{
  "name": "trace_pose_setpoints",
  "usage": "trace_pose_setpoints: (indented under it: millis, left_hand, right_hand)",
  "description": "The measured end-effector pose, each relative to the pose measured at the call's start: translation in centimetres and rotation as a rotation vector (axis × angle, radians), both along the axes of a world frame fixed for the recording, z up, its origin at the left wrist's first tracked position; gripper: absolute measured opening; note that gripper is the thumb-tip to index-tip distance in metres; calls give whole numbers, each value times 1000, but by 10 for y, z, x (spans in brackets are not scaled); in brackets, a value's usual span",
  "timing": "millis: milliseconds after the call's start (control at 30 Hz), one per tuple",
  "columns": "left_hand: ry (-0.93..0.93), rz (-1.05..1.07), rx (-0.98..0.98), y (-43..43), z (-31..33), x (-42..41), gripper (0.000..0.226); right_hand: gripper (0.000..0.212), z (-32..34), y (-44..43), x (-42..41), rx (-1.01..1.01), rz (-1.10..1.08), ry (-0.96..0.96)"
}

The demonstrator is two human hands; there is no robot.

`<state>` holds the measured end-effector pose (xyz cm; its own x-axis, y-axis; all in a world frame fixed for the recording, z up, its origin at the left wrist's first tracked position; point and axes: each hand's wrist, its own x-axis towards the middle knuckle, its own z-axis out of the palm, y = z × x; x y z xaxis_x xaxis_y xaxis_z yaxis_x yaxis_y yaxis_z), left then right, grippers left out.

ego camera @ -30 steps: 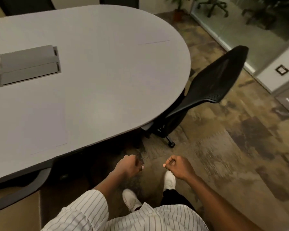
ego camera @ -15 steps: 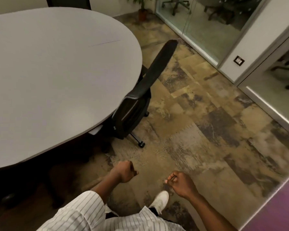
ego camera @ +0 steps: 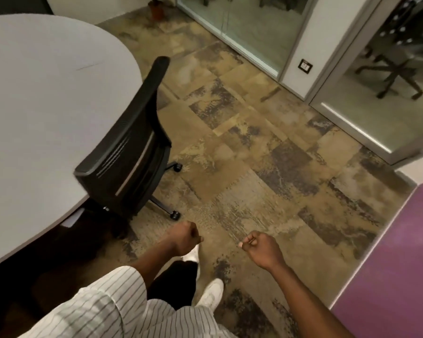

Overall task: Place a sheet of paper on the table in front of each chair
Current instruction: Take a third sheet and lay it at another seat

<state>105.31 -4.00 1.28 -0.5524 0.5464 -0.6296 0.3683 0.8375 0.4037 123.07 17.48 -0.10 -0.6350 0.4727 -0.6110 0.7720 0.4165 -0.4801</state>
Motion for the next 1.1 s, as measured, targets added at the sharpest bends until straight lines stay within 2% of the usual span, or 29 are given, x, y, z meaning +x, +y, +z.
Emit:
trace_pose_setpoints:
  millis: [300,567,700,867,1000,1100]
  left_hand:
    - [-70,-70,-20,109,-28,-83,29]
    - [-153,-148,-5,209,-32,-170,20]
    - [-154,-111,20,250,-32,-203,30]
    - [-187,-74,-12,300,-42,-242,31]
    - [-212,21,-55,343,-53,-278,30]
    - [-206,111,-74,381,-49,-303,30]
  right_hand:
    - [22,-18,82,-36,0,-70,-92]
    - [19,-2,180,-116,30,-113,-107]
    - [22,2,227,-160,20,-127,-59]
    - [19,-12,290,-208,12,-118,-61]
    - [13,-26,353,-247,-33,-48,-76]
    - [18,-33,410,-283,-52,38,-96]
